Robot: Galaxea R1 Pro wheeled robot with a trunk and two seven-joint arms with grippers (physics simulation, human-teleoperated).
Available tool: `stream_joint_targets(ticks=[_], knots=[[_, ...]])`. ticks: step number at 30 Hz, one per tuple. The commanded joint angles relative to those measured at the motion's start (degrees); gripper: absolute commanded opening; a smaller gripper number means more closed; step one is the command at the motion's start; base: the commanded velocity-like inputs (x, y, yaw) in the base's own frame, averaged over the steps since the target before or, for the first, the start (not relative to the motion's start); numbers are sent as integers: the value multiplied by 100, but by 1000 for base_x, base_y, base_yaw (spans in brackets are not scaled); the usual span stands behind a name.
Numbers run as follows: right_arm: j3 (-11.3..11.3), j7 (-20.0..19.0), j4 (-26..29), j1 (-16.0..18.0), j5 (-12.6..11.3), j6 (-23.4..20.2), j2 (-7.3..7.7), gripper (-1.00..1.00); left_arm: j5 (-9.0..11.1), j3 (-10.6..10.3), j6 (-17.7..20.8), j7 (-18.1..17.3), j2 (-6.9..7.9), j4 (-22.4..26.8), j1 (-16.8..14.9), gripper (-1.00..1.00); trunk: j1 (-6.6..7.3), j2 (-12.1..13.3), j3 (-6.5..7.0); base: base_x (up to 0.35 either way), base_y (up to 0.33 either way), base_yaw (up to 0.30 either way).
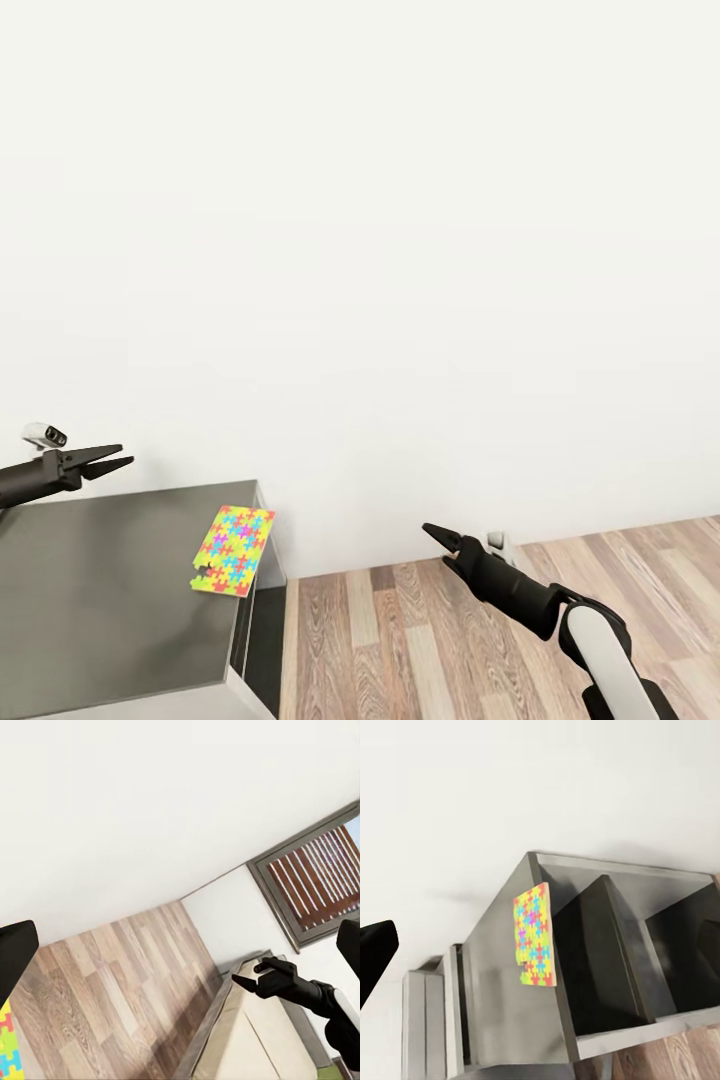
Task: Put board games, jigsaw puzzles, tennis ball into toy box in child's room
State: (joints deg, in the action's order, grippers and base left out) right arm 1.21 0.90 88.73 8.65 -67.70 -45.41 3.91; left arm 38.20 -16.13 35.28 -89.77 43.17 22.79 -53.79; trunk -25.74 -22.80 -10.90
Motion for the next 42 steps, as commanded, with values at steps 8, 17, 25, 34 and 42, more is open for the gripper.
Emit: stream_joint_targets(ticks=[8, 17, 25, 34, 42], knots=[[8, -1, 4, 4, -15, -37, -5, 100, 39, -45, 68, -23, 15, -3, -9, 100, -4, -12, 65, 0, 0, 0], [11, -2, 0, 5, -22, -44, -4, 100, 49, -48, 75, -23, 14, -3, -9, 100, -4, -12, 151, 0, 0, 0], [5, -9, 3, 5, -24, -52, -5, 100, 32, -48, 83, -23, 13, -8, -9, 100, -4, -12, 227, 0, 0, 0], [8, -11, 6, 5, -19, -56, 0, 100, 30, -48, 84, -23, 2, -11, -9, 100, -26, -52, 295, 0, 0, 0], [3, -11, 19, 5, -15, -50, -3, 100, 35, -48, 84, -23, -3, -9, -9, 100, -202, -373, 228, 0, 0, 0]])
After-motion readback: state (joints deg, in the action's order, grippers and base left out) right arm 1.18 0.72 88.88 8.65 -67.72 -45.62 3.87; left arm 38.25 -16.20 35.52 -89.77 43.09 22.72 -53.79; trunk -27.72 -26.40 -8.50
